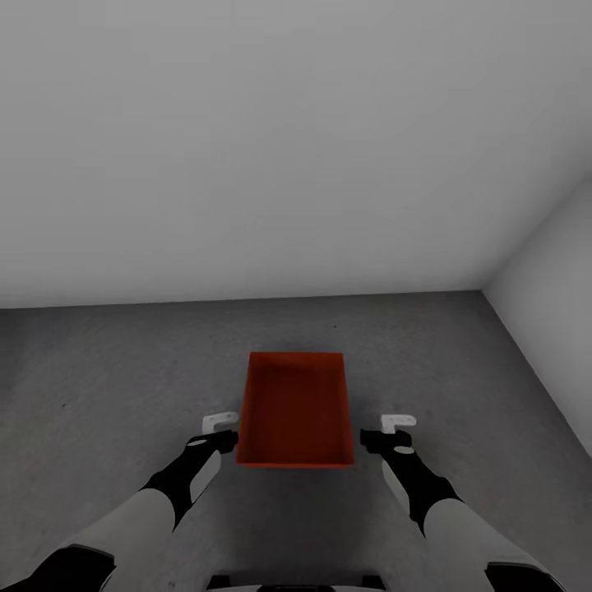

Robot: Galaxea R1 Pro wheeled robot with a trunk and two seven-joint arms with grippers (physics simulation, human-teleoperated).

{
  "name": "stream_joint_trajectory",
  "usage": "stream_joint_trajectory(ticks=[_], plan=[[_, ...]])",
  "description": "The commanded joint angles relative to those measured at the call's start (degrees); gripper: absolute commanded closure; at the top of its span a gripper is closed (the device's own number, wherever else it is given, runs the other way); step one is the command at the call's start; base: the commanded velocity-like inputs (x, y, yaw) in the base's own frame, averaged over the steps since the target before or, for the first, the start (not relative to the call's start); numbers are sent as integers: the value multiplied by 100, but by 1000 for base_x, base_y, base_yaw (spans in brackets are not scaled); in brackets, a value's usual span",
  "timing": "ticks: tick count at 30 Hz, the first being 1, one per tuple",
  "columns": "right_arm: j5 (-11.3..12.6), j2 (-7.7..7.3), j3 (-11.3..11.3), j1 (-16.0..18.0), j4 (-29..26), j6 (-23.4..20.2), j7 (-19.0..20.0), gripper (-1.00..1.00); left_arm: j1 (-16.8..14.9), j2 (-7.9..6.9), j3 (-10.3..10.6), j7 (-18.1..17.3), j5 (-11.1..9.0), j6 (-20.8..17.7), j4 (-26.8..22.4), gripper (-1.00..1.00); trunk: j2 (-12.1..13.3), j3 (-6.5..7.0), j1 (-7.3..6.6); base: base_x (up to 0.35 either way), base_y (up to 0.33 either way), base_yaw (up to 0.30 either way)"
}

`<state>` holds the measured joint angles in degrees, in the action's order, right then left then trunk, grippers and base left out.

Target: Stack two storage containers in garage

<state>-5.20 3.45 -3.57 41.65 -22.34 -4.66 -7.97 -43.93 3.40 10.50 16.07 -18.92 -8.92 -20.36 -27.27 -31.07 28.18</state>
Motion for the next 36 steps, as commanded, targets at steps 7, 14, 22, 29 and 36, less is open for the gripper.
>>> stream_joint_trajectory(ticks=[7,14,22,29,36], plan=[[-60,6,-38,1,-4,-26,-6,-100,-1,-3,48,53,-42,-25,-6,-100,275,120,-152,0,0,0],[-60,6,-37,1,-5,-18,-26,-100,-1,-1,48,61,-42,-25,-8,-100,435,191,-240,0,0,0],[-68,6,-38,1,1,-17,-36,-100,-1,11,50,87,-35,-35,-20,-100,435,191,-240,0,0,0],[-69,6,-33,1,1,-17,-38,-100,-1,-4,49,89,-65,-47,-21,-100,435,191,-240,-180,0,0],[-67,11,-32,1,1,-19,-34,-100,-1,-5,48,94,-120,-48,-12,-100,435,191,-240,-332,0,0]])
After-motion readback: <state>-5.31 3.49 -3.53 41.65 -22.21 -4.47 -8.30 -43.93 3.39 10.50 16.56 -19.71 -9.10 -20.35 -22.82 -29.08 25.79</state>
